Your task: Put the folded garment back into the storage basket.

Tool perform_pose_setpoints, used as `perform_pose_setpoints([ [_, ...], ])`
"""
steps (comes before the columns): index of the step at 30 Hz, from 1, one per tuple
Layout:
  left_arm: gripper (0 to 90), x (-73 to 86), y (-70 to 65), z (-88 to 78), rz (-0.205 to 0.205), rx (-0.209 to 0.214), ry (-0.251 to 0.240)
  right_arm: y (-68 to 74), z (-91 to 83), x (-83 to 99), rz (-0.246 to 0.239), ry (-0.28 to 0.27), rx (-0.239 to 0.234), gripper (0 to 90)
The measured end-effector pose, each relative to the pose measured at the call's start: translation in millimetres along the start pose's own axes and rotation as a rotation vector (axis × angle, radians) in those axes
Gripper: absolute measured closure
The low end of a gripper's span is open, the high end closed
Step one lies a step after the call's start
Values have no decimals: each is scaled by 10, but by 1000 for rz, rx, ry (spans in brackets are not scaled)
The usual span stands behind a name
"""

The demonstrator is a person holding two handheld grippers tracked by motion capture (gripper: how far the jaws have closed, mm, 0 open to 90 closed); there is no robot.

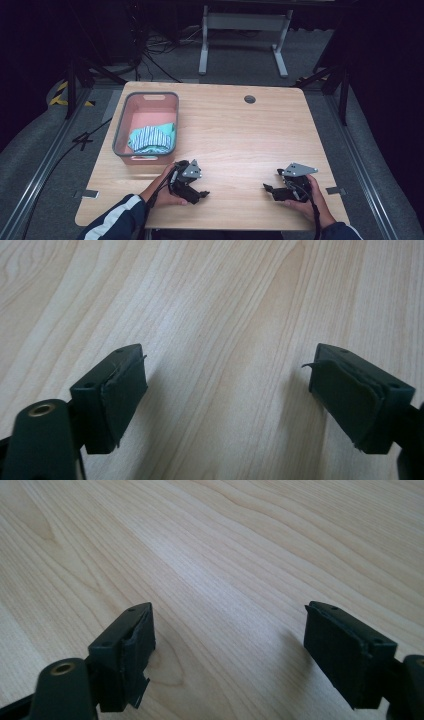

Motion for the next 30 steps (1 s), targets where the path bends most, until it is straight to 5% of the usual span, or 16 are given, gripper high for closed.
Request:
perform_pose_setpoints([
  [30, 86, -15, 7, 36, -26, -20, -10, -20, 2, 22, 11, -6, -16, 187],
])
Point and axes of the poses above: each handheld gripper's, and its own axes: z roughly forward along the jaws, x roughly out of its underside, y roughly to its left, the point moved 7 cm from there along z, roughly forward along the jaws, and after that the axes turned 12 degrees about x, right-handed, at the moved point
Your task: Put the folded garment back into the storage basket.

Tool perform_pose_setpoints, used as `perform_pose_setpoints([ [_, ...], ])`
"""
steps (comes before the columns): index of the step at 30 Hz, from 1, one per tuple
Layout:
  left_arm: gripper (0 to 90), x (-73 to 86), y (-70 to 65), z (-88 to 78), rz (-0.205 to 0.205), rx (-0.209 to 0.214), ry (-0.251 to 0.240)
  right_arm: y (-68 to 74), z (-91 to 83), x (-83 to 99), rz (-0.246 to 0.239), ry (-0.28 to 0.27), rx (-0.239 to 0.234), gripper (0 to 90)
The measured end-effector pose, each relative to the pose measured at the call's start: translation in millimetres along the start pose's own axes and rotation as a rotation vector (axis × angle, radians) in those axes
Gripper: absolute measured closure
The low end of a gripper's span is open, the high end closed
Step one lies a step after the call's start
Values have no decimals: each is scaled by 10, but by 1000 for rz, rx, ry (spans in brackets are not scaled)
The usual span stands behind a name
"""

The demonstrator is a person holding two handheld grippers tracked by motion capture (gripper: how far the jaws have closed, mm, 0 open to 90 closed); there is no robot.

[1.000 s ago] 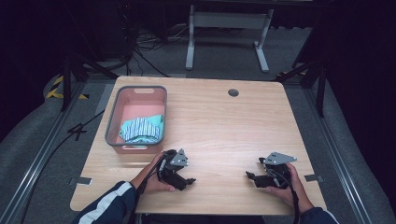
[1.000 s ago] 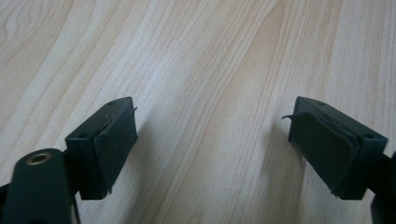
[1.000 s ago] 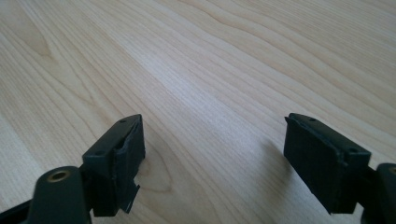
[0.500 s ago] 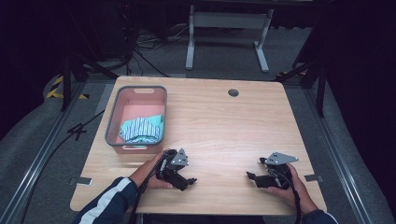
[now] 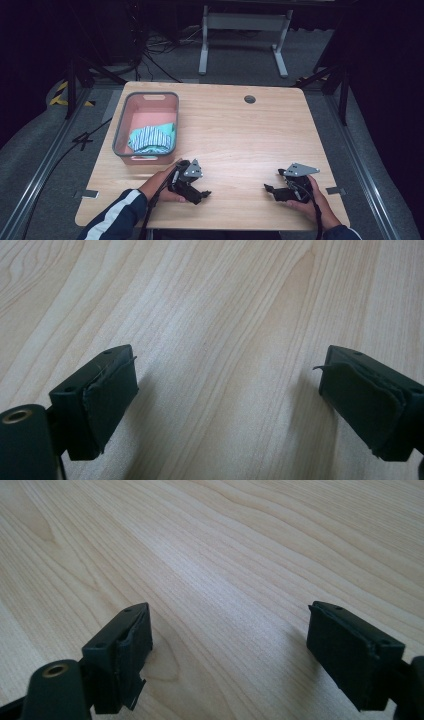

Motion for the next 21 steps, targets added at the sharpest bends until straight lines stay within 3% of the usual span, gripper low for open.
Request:
perform_pose_setpoints([
  [21, 84, -2, 6, -1, 4, -2, 7, 0, 0, 0, 0, 0, 0, 187],
])
Point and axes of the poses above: each handheld gripper's, and its own axes: z roughly forward along the jaws, x roughly out of its underside, y roughly to its left, the point moved 7 cm from there along z, roughly forward along the jaws, and after that the axes turned 12 degrees about x, right-handed, at the moved point
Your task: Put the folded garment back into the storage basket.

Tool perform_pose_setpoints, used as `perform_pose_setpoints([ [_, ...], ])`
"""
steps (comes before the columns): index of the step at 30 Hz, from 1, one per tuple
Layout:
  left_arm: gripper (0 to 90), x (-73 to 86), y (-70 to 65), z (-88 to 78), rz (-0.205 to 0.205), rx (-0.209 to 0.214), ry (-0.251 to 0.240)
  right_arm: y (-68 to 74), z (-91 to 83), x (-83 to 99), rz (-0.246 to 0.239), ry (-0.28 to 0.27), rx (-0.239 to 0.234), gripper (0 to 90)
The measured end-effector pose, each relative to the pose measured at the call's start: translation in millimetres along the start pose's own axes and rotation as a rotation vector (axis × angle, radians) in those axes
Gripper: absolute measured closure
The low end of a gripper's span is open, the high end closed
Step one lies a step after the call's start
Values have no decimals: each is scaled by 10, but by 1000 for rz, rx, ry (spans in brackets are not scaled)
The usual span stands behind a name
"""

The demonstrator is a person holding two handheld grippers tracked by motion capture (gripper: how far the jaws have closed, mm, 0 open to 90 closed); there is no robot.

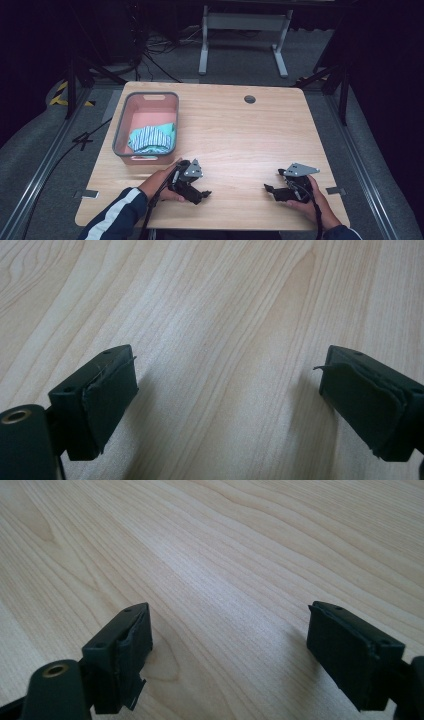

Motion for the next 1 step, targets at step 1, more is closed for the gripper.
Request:
perform_pose_setpoints([
  [1, 84, 0, 0, 0, 0, 0, 0, 0, 0, 0, 0, 0, 0, 187],
])
Point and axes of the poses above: each handheld gripper's, and its own axes: z roughly forward along the jaws, x roughly out of its underside, y roughly to its left, the point moved 7 cm from there along z, roughly forward along the jaws, and after that the axes turned 12 degrees about x, right-handed, at the moved point
